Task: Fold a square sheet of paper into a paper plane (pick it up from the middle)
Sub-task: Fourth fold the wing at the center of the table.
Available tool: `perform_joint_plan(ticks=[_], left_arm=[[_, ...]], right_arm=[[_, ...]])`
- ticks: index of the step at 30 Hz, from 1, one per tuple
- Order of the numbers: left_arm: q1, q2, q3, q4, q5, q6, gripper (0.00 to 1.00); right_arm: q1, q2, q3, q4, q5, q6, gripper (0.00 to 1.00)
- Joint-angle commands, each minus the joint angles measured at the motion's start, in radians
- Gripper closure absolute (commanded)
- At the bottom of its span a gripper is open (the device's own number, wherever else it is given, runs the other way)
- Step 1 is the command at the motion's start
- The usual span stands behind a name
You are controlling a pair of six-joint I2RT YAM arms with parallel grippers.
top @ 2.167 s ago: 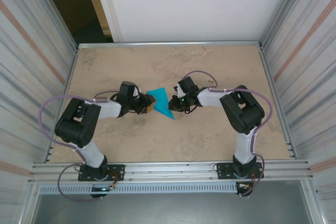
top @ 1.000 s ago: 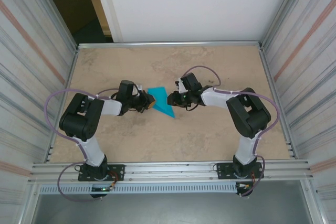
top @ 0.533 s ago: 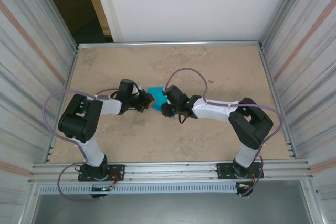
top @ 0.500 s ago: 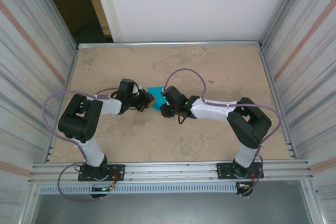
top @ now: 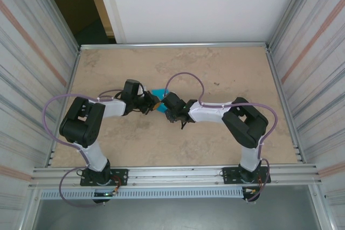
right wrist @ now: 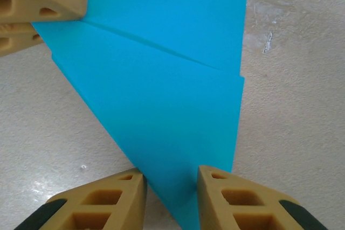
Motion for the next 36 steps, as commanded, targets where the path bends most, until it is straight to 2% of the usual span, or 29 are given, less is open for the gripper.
perform_joint_plan(ticks=[1,20,31,36], left_arm=[[-0.008,-0.021,0.028,-0.021,-0.004,-0.003,0.88],[-0.008,-0.025,0.065,-0.092,-0.003,0.015,0.91],[-0.008,-0.034,0.086,-0.136,0.001,0.026,0.91],[-0.008,-0.033,0.093,-0.149,0.001,0.032,0.91]], right_arm=[[0.011,0.025,0.032,-0.025,0.032,-0.013,0.72],[0.03,0.003,0.018,-0.022,0.113,-0.108,0.67],[0.047,0.007,0.008,-0.026,0.19,-0.168,0.67],[0.047,0.007,0.005,-0.025,0.198,-0.179,0.71]])
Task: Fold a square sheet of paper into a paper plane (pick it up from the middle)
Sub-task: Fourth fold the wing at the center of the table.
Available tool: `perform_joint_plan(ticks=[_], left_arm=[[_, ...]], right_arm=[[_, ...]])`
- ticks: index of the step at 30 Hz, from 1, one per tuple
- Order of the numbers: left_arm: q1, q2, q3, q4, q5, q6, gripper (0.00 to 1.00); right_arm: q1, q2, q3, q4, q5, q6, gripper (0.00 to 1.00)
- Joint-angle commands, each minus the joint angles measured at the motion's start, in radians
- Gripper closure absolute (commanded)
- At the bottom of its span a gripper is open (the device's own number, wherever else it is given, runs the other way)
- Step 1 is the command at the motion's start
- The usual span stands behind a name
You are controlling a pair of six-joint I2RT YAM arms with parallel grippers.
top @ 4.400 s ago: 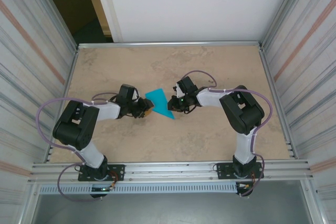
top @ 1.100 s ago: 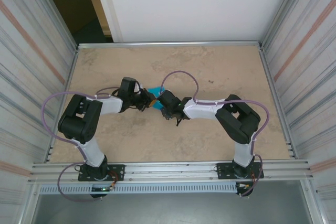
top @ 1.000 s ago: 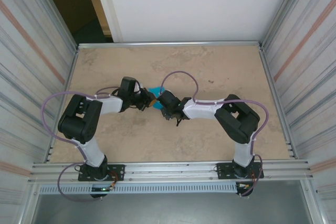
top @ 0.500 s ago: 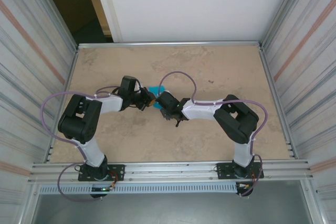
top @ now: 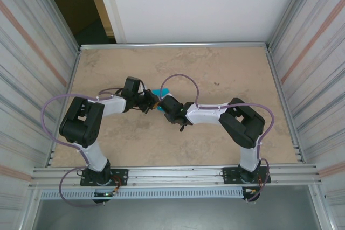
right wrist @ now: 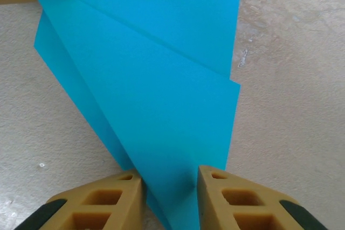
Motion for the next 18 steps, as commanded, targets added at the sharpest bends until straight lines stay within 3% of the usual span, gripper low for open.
perform_joint_plan(ticks=[1,11,18], left_arm=[[-0.009,-0.033,0.028,-0.022,0.002,0.021,0.91],[-0.003,-0.031,0.034,-0.035,0.004,0.035,0.89],[0.04,-0.071,0.022,-0.056,-0.009,0.051,0.69]], right_arm=[[0.009,-0.014,-0.002,-0.018,0.031,-0.024,0.72],[0.008,-0.016,-0.014,-0.017,0.008,-0.036,0.84],[-0.002,-0.022,-0.025,-0.014,-0.116,-0.016,0.9]])
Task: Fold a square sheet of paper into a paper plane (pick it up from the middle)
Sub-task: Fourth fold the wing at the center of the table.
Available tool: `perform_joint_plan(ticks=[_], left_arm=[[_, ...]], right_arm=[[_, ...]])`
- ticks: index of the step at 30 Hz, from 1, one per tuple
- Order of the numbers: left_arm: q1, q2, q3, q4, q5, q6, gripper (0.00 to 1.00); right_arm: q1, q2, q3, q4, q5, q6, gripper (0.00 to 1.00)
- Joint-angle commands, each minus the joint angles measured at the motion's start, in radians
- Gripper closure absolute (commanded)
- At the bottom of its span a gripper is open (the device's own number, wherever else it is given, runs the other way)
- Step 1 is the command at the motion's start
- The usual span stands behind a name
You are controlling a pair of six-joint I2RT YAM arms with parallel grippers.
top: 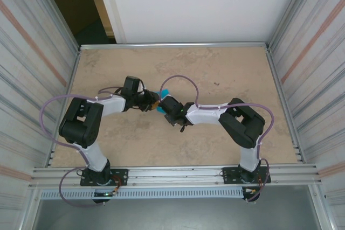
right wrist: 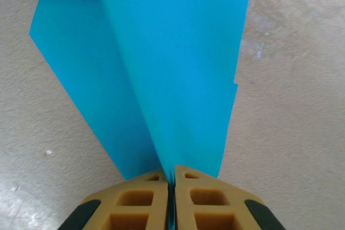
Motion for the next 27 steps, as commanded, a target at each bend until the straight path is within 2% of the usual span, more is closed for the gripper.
perform_joint_plan(ticks=[1,6,10,14,20,27], left_arm=[[0.035,-0.07,0.004,-0.03,-0.012,0.024,0.67],[0.09,-0.151,-0.044,-0.05,-0.042,0.046,0.58],[0.106,-0.195,-0.093,-0.031,-0.049,0.052,0.56],[0.104,-0.199,-0.15,0.061,-0.013,0.036,0.56],[0.043,-0.187,-0.205,0.156,-0.011,0.032,0.55],[-0.042,-0.113,-0.212,0.255,-0.012,0.047,0.54]], right_arm=[[-0.009,-0.023,-0.017,-0.014,-0.097,0.023,0.9],[-0.051,-0.045,-0.041,-0.001,-0.223,0.082,0.92],[-0.095,-0.065,-0.056,0.008,-0.353,0.119,0.93],[-0.154,-0.076,-0.072,0.024,-0.514,0.16,0.93],[-0.24,-0.085,-0.108,0.09,-0.735,0.238,0.93],[-0.321,-0.074,-0.137,0.175,-0.92,0.315,0.93]])
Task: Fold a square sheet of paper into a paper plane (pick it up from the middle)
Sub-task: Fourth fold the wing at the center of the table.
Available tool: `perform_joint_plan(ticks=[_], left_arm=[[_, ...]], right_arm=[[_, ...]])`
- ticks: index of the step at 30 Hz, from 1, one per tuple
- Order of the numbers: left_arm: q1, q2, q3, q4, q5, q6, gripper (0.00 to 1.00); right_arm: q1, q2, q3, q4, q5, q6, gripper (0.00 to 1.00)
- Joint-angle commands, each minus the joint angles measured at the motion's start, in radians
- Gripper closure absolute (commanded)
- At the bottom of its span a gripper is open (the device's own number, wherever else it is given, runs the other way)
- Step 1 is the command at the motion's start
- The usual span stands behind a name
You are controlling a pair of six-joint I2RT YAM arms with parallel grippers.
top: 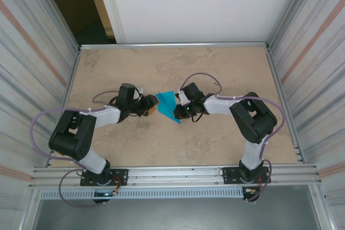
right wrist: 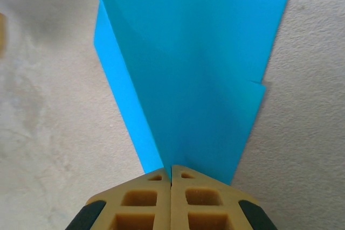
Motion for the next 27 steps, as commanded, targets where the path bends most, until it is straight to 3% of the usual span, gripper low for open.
perform_joint_plan(ticks=[1,13,27], left_arm=[[-0.022,0.046,-0.008,0.096,0.022,0.019,0.54],[-0.071,0.16,0.062,0.14,0.05,0.083,0.5],[-0.081,0.211,0.121,0.096,0.067,0.169,0.46]], right_arm=[[-0.03,-0.019,-0.022,0.063,-0.153,0.074,0.93],[-0.095,0.026,-0.074,0.191,-0.314,0.143,0.93],[-0.131,0.082,-0.098,0.26,-0.393,0.174,0.93]])
